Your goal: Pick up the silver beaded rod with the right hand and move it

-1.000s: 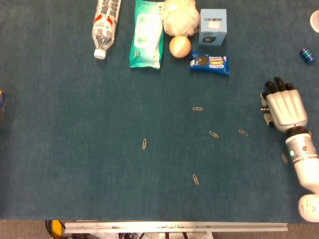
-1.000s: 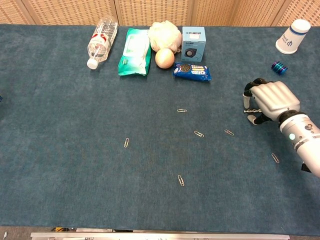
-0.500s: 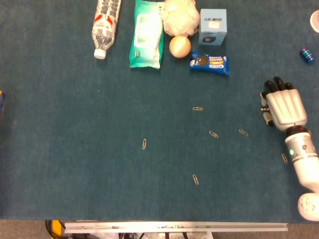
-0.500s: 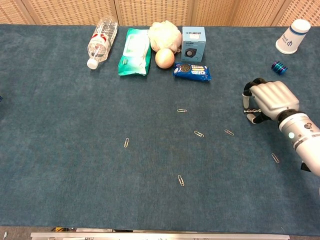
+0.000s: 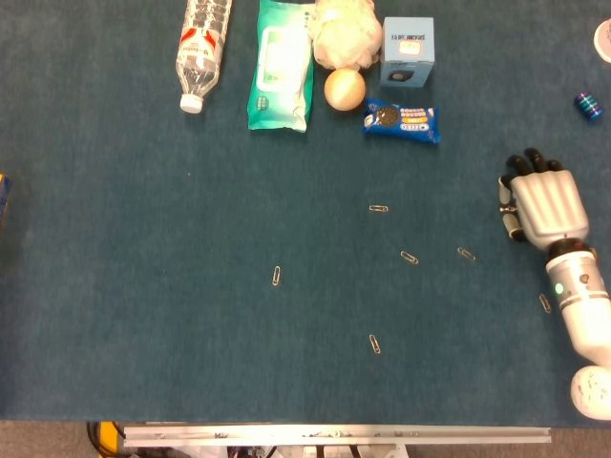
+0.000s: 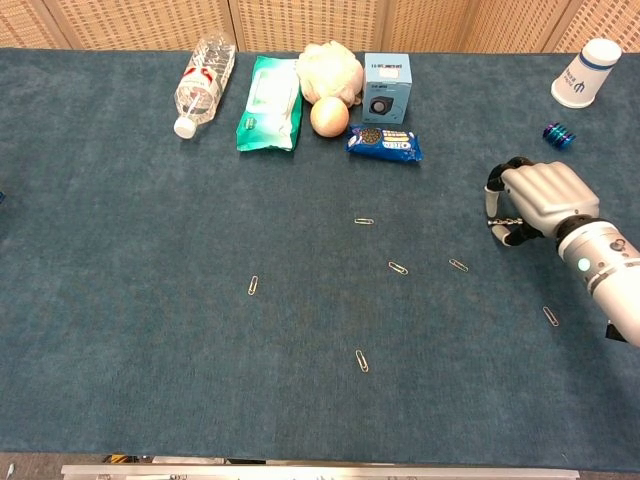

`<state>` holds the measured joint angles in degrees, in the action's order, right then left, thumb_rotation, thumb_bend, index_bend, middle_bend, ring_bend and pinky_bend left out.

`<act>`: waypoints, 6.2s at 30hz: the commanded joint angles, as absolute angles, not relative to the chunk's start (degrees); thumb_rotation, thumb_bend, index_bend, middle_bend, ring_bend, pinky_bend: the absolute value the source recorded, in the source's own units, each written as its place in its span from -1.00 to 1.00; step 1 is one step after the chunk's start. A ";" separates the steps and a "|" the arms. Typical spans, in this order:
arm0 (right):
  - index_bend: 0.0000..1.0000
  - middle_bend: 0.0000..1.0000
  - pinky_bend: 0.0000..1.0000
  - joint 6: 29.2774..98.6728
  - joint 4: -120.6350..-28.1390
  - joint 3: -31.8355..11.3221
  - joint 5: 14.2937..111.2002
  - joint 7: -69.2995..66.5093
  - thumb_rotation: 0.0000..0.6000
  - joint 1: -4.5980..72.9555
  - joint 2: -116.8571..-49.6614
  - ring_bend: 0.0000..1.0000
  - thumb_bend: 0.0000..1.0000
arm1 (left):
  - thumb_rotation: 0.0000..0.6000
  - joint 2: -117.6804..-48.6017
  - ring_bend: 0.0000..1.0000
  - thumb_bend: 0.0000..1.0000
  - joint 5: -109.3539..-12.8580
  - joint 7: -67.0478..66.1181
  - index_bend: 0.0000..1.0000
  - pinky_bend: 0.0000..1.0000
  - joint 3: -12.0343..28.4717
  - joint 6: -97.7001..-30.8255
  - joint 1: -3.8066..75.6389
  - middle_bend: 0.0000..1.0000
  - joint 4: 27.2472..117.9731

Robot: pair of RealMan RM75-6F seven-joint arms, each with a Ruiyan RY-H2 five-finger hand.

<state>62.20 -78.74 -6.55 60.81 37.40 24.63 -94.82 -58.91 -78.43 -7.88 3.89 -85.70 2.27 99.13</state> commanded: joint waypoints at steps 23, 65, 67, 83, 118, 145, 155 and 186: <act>0.04 -0.53 -0.46 62.31 -78.27 -5.69 58.55 38.20 1.00 25.71 -95.00 -0.76 -0.42 | 1.00 -58.89 -0.50 -0.16 -78.46 -7.89 -0.30 -0.18 3.87 -85.68 2.25 -0.30 99.18; 0.15 -0.52 -0.46 62.65 -78.87 -4.45 59.14 36.60 1.00 26.21 -94.35 -0.76 -0.30 | 1.00 -58.80 -0.50 -0.16 -78.32 -7.80 -0.30 -0.18 3.92 -85.55 2.27 -0.30 99.15; 0.15 -0.52 -0.46 63.20 -79.78 -4.22 59.85 36.02 1.00 25.89 -93.72 -0.76 -0.30 | 1.00 -58.80 -0.50 -0.16 -78.21 -7.84 -0.30 -0.18 3.96 -85.50 2.29 -0.30 99.15; 0.15 -0.52 -0.46 68.28 -86.71 -1.79 67.32 31.21 1.00 22.73 -88.37 -0.76 -0.30 | 1.00 -58.99 -0.50 -0.16 -77.86 -8.18 -0.30 -0.18 4.08 -85.33 2.42 -0.30 99.01; 0.15 -0.52 -0.46 67.93 -93.23 7.76 87.39 9.61 1.00 18.35 -77.16 -0.76 -0.30 | 1.00 -58.81 -0.50 -0.16 -76.00 -7.84 -0.30 -0.18 4.87 -85.20 2.39 -0.30 98.95; 0.15 -0.51 -0.49 66.21 -91.28 13.08 97.47 -9.23 1.00 19.00 -68.73 -0.76 -0.30 | 1.00 -59.03 -0.50 -0.16 -75.56 -8.58 -0.30 -0.18 4.94 -84.91 2.62 -0.30 98.91; 0.15 -0.51 -0.50 67.00 -88.63 14.09 100.96 -13.33 1.00 19.51 -67.80 -0.76 -0.30 | 1.00 -59.16 -0.50 -0.16 -75.42 -9.05 -0.30 -0.18 4.86 -84.76 2.69 -0.30 98.91; 0.15 -0.50 -0.51 70.45 -79.95 15.18 105.02 -16.99 1.00 18.85 -70.57 -0.76 -0.30 | 1.00 -59.16 -0.50 -0.16 -75.41 -9.20 -0.30 -0.18 4.80 -84.80 2.69 -0.30 99.01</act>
